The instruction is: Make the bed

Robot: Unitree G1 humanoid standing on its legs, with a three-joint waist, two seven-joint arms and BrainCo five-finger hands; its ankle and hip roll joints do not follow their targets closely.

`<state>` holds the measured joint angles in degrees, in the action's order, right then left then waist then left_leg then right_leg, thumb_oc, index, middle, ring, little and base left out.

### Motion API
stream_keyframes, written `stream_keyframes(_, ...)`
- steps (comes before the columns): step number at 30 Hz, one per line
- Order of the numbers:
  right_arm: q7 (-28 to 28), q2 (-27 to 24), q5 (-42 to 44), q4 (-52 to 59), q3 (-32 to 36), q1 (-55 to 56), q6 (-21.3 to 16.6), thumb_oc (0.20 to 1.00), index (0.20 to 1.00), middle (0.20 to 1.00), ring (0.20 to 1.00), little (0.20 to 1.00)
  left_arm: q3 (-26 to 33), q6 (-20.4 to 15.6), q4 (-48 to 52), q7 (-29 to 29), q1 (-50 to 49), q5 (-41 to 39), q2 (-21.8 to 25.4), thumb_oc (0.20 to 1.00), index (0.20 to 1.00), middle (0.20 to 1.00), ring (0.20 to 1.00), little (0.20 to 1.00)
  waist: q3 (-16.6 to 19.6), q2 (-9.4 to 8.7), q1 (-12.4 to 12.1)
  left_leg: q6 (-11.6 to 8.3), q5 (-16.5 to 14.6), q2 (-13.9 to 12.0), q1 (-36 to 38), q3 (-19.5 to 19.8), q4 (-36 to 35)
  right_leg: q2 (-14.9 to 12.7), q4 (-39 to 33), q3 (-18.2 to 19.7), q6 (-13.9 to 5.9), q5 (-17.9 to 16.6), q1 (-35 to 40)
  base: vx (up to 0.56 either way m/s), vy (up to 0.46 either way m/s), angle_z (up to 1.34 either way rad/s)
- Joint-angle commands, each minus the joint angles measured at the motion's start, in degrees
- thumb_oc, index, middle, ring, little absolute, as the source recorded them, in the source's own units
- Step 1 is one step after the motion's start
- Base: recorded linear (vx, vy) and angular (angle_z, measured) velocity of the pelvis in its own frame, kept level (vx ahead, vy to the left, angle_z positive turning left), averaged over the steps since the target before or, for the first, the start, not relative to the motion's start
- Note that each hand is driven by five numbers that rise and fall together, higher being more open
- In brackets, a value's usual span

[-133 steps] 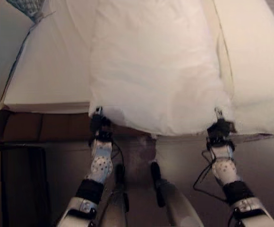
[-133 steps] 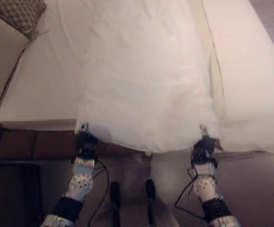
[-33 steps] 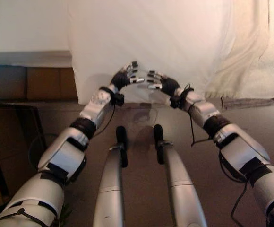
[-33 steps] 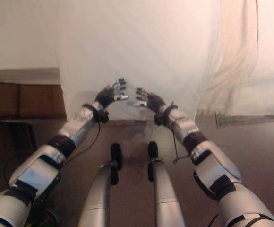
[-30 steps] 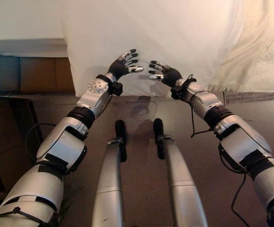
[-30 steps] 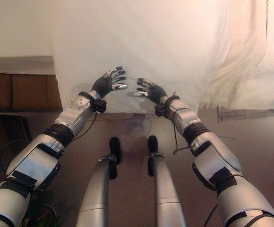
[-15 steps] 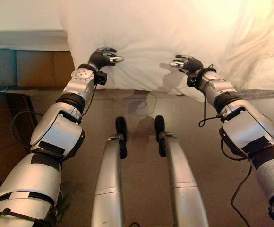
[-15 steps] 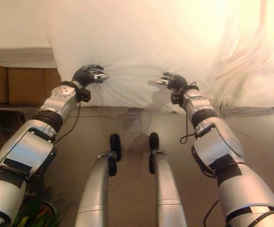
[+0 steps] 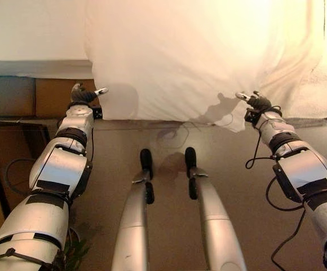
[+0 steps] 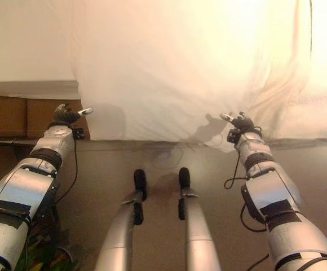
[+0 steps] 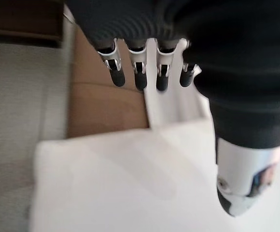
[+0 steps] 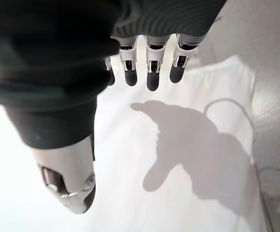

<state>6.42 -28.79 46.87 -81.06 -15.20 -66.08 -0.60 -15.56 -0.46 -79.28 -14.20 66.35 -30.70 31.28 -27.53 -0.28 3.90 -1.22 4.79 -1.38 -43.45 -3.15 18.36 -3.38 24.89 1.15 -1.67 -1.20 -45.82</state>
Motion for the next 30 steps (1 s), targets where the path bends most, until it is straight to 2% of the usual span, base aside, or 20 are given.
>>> stream_keyframes(1, 1.4, -3.1, 0.6, -0.5, 2.2, 5.8, -3.5, 1.0, 1.0, 1.0, 1.0, 1.0, 2.1, -3.5, -1.6, 1.2, -5.7, -3.6, -1.4, 1.0, 1.0, 1.0, 1.0, 1.0, 3.4, 2.78, 0.2, -5.15, -1.5, -0.8, 6.8, 2.3, -4.8, -1.8, -8.1, 1.3, -5.43, 0.0, 8.3, 0.13, -0.047, 0.09)
stream_keyframes(2, 1.1, -2.2, 1.1, -0.3, 4.8, 10.8, -4.0, 1.0, 1.0, 1.0, 1.0, 1.0, 3.4, -5.2, 0.9, 2.6, -11.1, -3.9, -2.6, 1.0, 1.0, 1.0, 1.0, 1.0, 4.4, 2.67, 0.0, -5.15, -0.4, -0.7, 11.2, 2.5, -8.4, -1.8, -11.1, 1.1, -5.4, -0.7, 12.6, 0.07, -0.022, 0.06)
stream_keyframes(3, 1.1, -2.2, 1.1, -0.1, 4.9, 11.3, -4.0, 1.0, 1.0, 1.0, 1.0, 1.0, 3.4, -5.2, 1.2, 2.5, -11.6, -3.8, -2.7, 1.0, 1.0, 1.0, 1.0, 1.0, 4.2, 2.64, 0.0, -5.14, -0.2, -0.7, 11.9, 2.5, -9.0, -1.8, -11.6, 1.0, -5.4, -0.9, 13.3, 0.16, -0.041, 0.08)
stream_keyframes(4, 1.1, 0.0, 0.6, -0.7, 7.2, 16.3, -4.4, 1.0, 1.0, 1.0, 1.0, 1.0, 5.5, -6.8, 2.6, 4.1, -16.9, -5.9, -4.5, 1.0, 1.0, 1.0, 1.0, 1.0, 5.4, 2.33, -0.2, -5.04, 0.9, -1.0, 16.3, 2.7, -12.7, -1.7, -14.7, 0.9, -5.5, -1.7, 17.4, 0.09, -0.018, 0.05)
stream_keyframes(7, 0.6, 1.3, -0.2, -0.3, 8.2, 20.8, -4.9, 1.0, 1.0, 1.0, 1.0, 1.0, 4.9, -7.6, 3.5, 5.5, -21.4, -3.6, -5.7, 1.0, 1.0, 1.0, 1.0, 1.0, 7.0, 2.0, -0.3, -4.74, 2.0, -1.1, 21.0, 2.5, -17.1, -2.0, -18.3, 0.8, -5.61, -3.0, 21.7, 0.13, -0.009, 0.03)
stream_keyframes(8, -0.4, 3.9, -1.2, 0.1, 8.6, 24.9, -5.3, 1.0, 1.0, 1.0, 1.0, 1.0, 4.9, -8.2, 4.3, 7.4, -25.3, -3.4, -7.8, 1.0, 1.0, 1.0, 1.0, 1.0, 8.4, 1.72, -0.4, -4.87, 3.2, -1.4, 24.0, 2.4, -20.1, -2.2, -20.9, 0.9, -5.86, -4.1, 24.5, 0.06, 0.006, -0.03)
stream_keyframes(11, -0.9, 5.7, -3.1, 0.6, 8.7, 29.2, -5.5, 1.0, 1.0, 1.0, 1.0, 1.0, 4.6, -8.8, 5.3, 9.8, -29.2, -3.3, -9.1, 1.0, 1.0, 1.0, 1.0, 1.0, 10.2, 1.32, -0.6, -4.74, 4.0, -1.9, 27.3, 2.1, -23.2, -2.3, -23.4, 1.1, -6.03, -5.1, 27.4, 0.07, 0.01, -0.02)
stream_keyframes(13, -1.4, 8.4, -5.2, 0.9, 9.5, 34.4, -5.8, 1.0, 1.0, 1.0, 1.0, 1.0, 4.8, -10.4, 7.8, 12.7, -34.4, -3.6, -11.3, 1.0, 1.0, 1.0, 1.0, 1.0, 13.1, 0.71, -0.7, -4.66, 3.4, -2.1, 29.4, 2.6, -23.4, -2.5, -25.8, 1.6, -6.24, -5.8, 30.4, 0.08, -0.007, -0.01)
stream_keyframes(17, -1.2, 10.5, -8.5, 0.7, 9.4, 38.8, -5.9, 1.0, 1.0, 1.0, 1.0, 1.0, 2.4, -10.7, 8.5, 15.3, -38.3, 0.1, -13.2, 1.0, 1.0, 1.0, 1.0, 1.0, 15.8, 0.39, -0.5, -4.61, 2.8, -2.4, 32.1, 2.8, -23.4, -2.7, -26.7, 1.5, -6.21, -5.6, 33.5, 0.06, 0.003, 0.02)
stream_keyframes(19, -2.3, 12.5, -9.5, 1.1, 9.5, 41.4, -5.7, 1.0, 1.0, 1.0, 1.0, 1.0, 4.7, -9.6, 8.1, 17.2, -40.9, -3.7, -15.0, 1.0, 1.0, 1.0, 1.0, 1.0, 17.6, 0.13, -0.7, -4.49, 2.4, -2.7, 34.0, 2.9, -23.4, -2.7, -26.9, 1.5, -6.3, -5.0, 35.6, 0.07, 0.002, -0.02)
stream_keyframes(21, -3.5, 14.0, -9.2, 2.8, 9.5, 44.3, -5.8, 1.0, 1.0, 1.0, 1.0, 1.0, 5.0, -9.3, 7.8, 17.3, -43.1, -2.7, -16.5, 1.0, 1.0, 1.0, 1.0, 1.0, 19.0, -0.16, -0.6, -4.3, 1.6, -2.9, 36.3, 2.6, -23.4, -2.9, -27.8, 1.4, -6.42, -4.8, 38.0, 0.11, 0.018, -0.01)
stream_keyframes(22, -5.0, 14.6, -11.4, 4.6, 8.3, 47.0, -5.6, 1.0, 1.0, 1.0, 1.0, 1.0, 3.9, -8.5, 7.6, 18.8, -45.4, -0.1, -17.6, 1.0, 1.0, 1.0, 1.0, 1.0, 20.5, -0.28, -0.5, -4.13, 0.9, -3.0, 37.9, 2.4, -23.4, -2.9, -28.0, 1.6, -6.56, -4.4, 39.5, 0.1, 0.025, 0.01)
stream_keyframes(27, -6.4, 16.0, -14.3, 4.6, 7.7, 51.3, -5.0, 1.0, 1.0, 1.0, 1.0, 1.0, 3.1, -7.4, 6.8, 19.8, -48.3, 1.4, -20.5, 1.0, 1.0, 1.0, 1.0, 1.0, 22.6, -0.05, -0.3, -3.75, -0.5, -3.2, 40.8, 2.5, -23.4, -3.0, -28.2, 1.6, -6.64, -3.5, 42.5, 0.08, 0.022, 0.01)
stream_keyframes(28, -7.2, 16.7, -17.2, 3.4, 6.7, 52.9, -4.7, 1.0, 1.0, 1.0, 1.0, 1.0, 1.0, -7.1, 5.8, 20.8, -49.6, 5.0, -22.0, 1.0, 1.0, 1.0, 1.0, 1.0, 23.8, 0.16, -0.2, -3.48, -1.2, -3.1, 42.0, 2.6, -23.4, -3.1, -28.3, 1.6, -6.58, -3.1, 43.6, 0.08, 0.023, 0.01)
stream_keyframes(30, -6.9, 17.3, -18.6, 1.9, 6.4, 53.2, -4.3, 1.0, 1.0, 1.0, 1.0, 1.0, 0.0, -6.5, 4.6, 20.6, -50.0, 6.8, -23.2, 1.0, 1.0, 1.0, 1.0, 1.0, 24.4, 0.27, -0.3, -2.91, -1.7, -3.0, 42.9, 2.9, -23.4, -3.1, -28.0, 1.7, -6.51, -2.7, 44.2, 0.06, 0.014, 0.02)
